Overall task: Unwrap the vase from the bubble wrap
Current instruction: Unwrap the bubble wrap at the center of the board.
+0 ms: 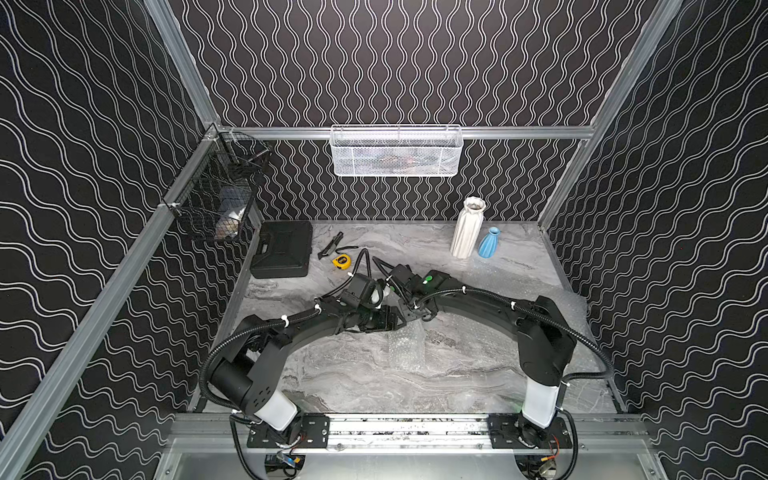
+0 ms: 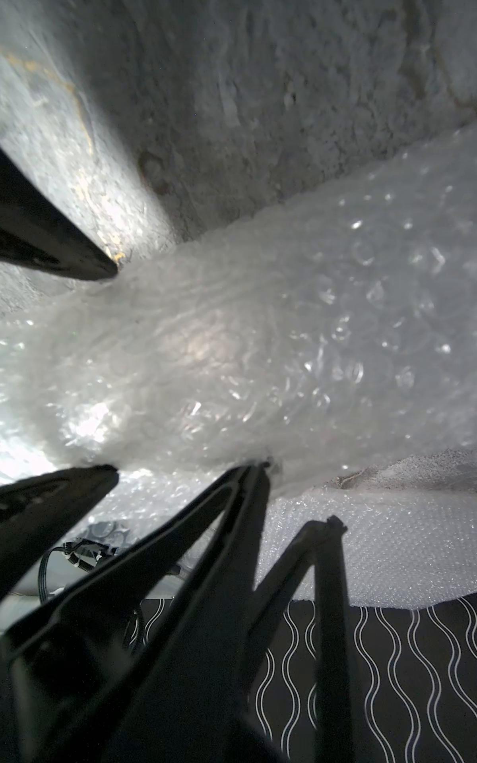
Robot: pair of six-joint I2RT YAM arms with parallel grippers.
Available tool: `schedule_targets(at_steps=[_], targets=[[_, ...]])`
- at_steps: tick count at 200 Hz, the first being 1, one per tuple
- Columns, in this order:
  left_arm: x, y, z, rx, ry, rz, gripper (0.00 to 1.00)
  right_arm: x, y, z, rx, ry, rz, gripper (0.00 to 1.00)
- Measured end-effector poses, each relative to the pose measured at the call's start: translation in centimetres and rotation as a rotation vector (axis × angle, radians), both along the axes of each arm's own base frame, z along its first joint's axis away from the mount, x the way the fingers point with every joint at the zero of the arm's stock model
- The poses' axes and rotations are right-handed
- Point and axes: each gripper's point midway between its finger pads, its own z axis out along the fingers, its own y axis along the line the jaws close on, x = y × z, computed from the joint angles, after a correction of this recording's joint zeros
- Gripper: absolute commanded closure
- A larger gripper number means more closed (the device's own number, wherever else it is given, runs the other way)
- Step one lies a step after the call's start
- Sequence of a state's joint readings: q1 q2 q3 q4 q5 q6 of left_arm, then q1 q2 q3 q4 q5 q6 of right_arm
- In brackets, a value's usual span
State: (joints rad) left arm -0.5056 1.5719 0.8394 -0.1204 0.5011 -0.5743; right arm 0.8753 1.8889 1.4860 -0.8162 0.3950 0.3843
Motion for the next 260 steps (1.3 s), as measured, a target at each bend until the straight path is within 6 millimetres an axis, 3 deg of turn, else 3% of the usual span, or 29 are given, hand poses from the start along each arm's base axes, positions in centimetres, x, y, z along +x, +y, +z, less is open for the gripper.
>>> schedule_targets(at_steps=[157, 260], targets=[[-0.1, 0.0, 0.0, 0.001, 0.002, -0.002, 0.28, 4.1, 1.0, -0.2, 0.029, -0.074, -0.045, 0.67], [0.0, -0.1, 0.0, -0.002, -0.004, -0.001, 0.28, 5.6, 1.7, -1.1, 0.015, -0.069, -0.022, 0.70]])
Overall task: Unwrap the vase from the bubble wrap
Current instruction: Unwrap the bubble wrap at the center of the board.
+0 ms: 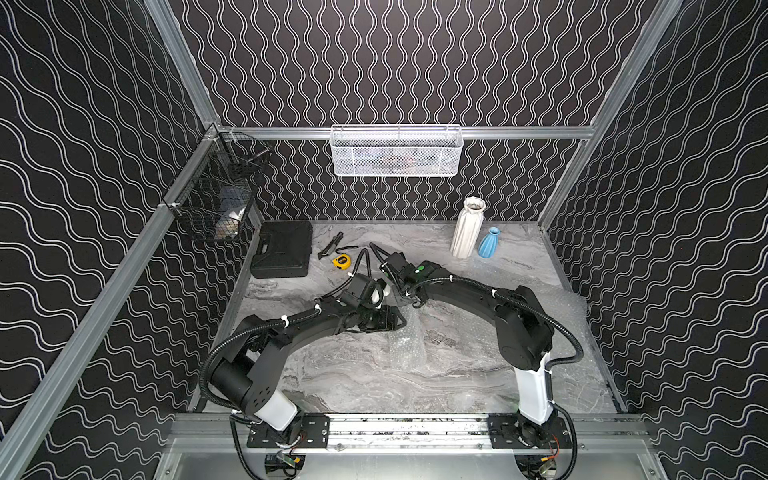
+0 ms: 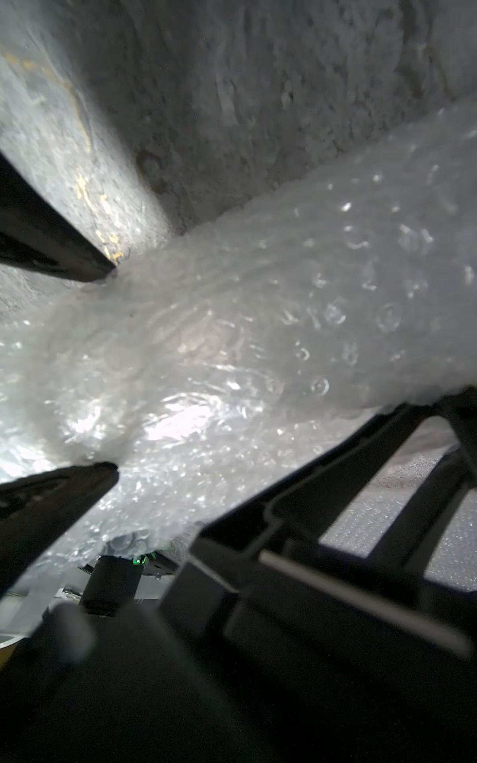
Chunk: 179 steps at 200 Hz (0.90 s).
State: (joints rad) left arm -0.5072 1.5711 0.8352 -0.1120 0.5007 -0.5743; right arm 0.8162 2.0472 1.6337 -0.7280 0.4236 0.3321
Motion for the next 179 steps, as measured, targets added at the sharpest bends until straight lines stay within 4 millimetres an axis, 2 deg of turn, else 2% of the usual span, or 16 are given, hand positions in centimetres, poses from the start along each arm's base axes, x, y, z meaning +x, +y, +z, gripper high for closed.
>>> schedule_targets(at_steps=[19, 85, 129, 179], targets=[[0.0, 0.0, 0.0, -0.001, -0.002, 0.000, 0.28, 0.2, 0.1, -0.1, -0.003, -0.003, 0.000, 0.71], [0.0, 0.1, 0.0, -0.002, -0.009, 0.002, 0.28, 0.3, 0.2, -0.3, 0.040, 0.020, 0.001, 0.84], [-0.1, 0.1, -0.1, -0.003, -0.012, 0.002, 0.28, 0.1, -0.5, 0.5, 0.165, 0.051, -0.025, 0.86], [-0.1, 0.0, -0.3, -0.011, -0.020, 0.000, 0.28, 0.2, -0.9, 0.4, 0.316, 0.104, -0.065, 0.87]])
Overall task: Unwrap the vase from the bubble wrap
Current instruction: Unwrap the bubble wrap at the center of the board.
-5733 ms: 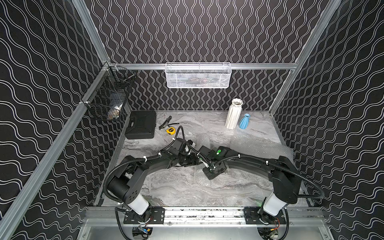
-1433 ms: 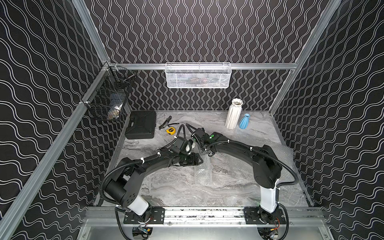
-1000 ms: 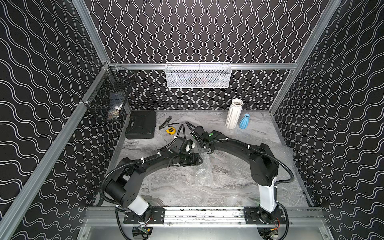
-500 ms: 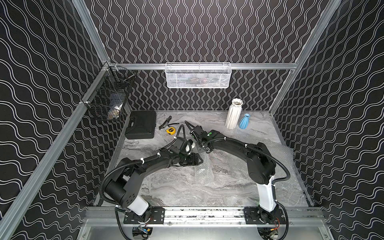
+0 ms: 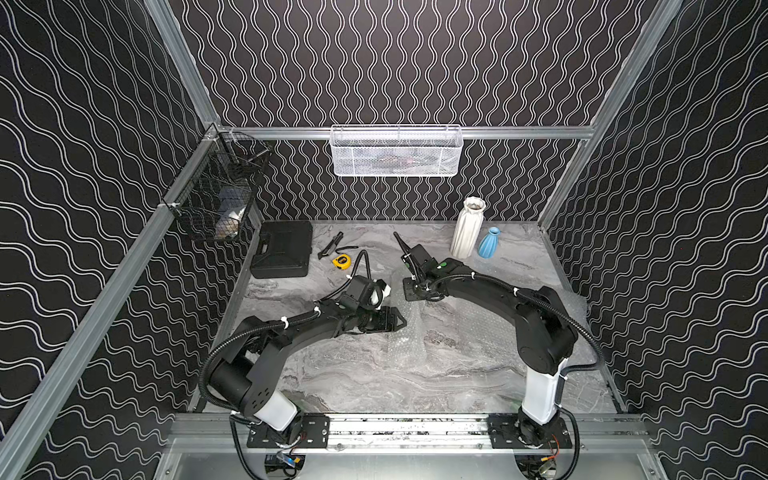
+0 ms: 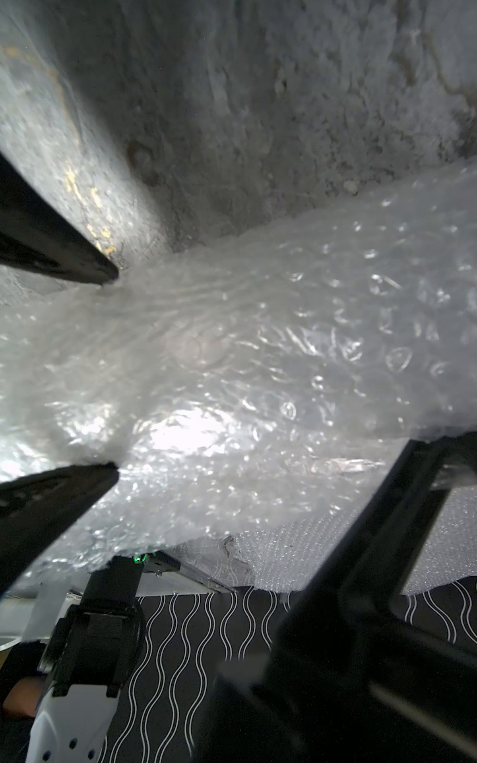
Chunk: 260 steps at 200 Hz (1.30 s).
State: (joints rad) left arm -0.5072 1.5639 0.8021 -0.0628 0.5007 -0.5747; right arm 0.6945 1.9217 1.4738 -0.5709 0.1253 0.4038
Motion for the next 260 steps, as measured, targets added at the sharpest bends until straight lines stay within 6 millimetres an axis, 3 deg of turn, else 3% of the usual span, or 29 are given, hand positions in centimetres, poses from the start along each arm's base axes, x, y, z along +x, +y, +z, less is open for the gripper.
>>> schedule_targets(at_steps=[131, 200, 260], targets=[[-0.1, -0.1, -0.3, -0.042, -0.019, 0.019, 0.32, 1.1, -0.8, -0.6, 0.162, 0.050, -0.070, 0.92], [0.0, -0.1, -0.2, -0.045, -0.017, 0.032, 0.32, 1.5, -0.8, -0.2, 0.204, 0.032, -0.075, 0.75], [0.0, 0.1, -0.1, -0.038, -0.014, 0.036, 0.32, -1.0, -3.0, -2.1, 0.178, 0.087, -0.088, 0.61]])
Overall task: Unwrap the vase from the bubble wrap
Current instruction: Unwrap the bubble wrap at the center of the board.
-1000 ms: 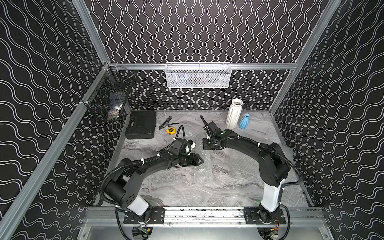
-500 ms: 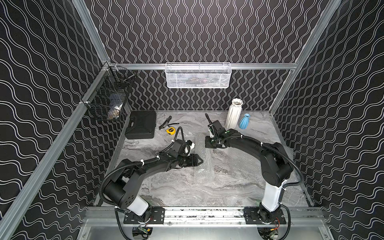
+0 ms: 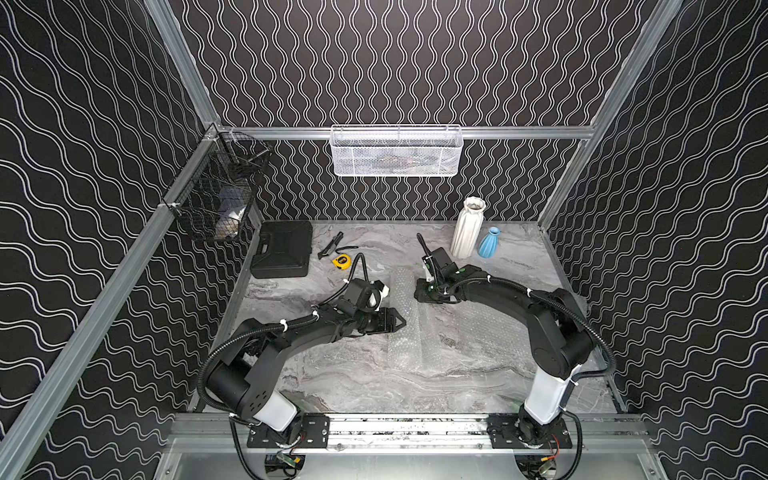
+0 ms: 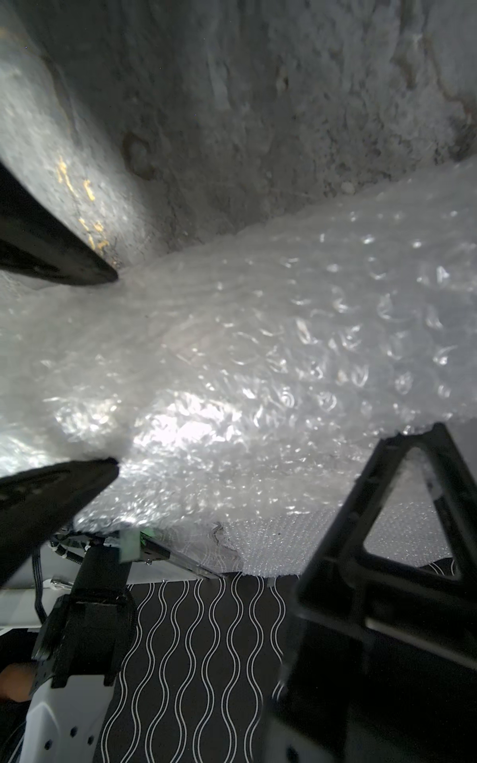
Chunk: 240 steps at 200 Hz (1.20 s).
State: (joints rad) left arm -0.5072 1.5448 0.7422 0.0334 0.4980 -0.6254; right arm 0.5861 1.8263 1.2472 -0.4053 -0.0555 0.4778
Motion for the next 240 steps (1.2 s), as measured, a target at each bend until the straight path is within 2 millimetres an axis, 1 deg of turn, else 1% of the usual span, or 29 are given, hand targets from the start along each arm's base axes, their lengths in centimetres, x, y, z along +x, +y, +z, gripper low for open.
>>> schedule_targets(at_steps=[20, 49, 72, 86, 103, 128, 143, 160, 173, 208, 240], targets=[[0.0, 0.1, 0.0, 0.003, 0.000, 0.003, 0.32, -0.8, -0.9, -0.4, -0.009, 0.011, -0.008, 0.58], [-0.1, 0.1, 0.0, 0.006, 0.003, 0.003, 0.32, -1.9, -1.8, -0.9, -0.017, 0.022, -0.013, 0.58], [-0.1, 0.1, 0.0, 0.007, 0.005, 0.003, 0.32, -2.7, -2.9, -2.1, -0.031, 0.047, -0.027, 0.59], [-0.1, 0.2, 0.0, 0.007, 0.005, 0.003, 0.32, -3.3, -3.5, -2.8, -0.040, 0.064, -0.031, 0.62], [-0.1, 0.2, 0.0, 0.007, 0.006, 0.003, 0.32, -3.8, -3.6, -3.4, -0.034, 0.077, -0.031, 0.67], [-0.2, 0.2, 0.1, 0.006, 0.006, 0.002, 0.31, -4.5, -3.9, -3.9, -0.028, 0.097, -0.030, 0.79], [-0.2, 0.2, 0.3, 0.010, 0.009, 0.003, 0.28, -4.6, -3.9, -3.8, -0.018, 0.093, -0.031, 0.86], [-0.3, 0.5, 0.4, 0.028, 0.016, 0.006, 0.24, -4.4, -3.7, -3.3, -0.008, 0.077, -0.030, 0.89], [-0.3, 0.7, 0.6, 0.045, 0.015, 0.007, 0.21, -4.2, -3.6, -2.8, 0.000, 0.067, -0.029, 0.90], [-0.1, 0.9, 1.8, 0.048, -0.019, 0.017, 0.17, -3.7, -3.1, -1.5, 0.024, 0.039, -0.013, 0.93], [-0.4, 1.1, 1.6, 0.044, -0.025, 0.021, 0.14, -3.6, -2.7, 0.0, 0.042, 0.017, 0.015, 0.94]])
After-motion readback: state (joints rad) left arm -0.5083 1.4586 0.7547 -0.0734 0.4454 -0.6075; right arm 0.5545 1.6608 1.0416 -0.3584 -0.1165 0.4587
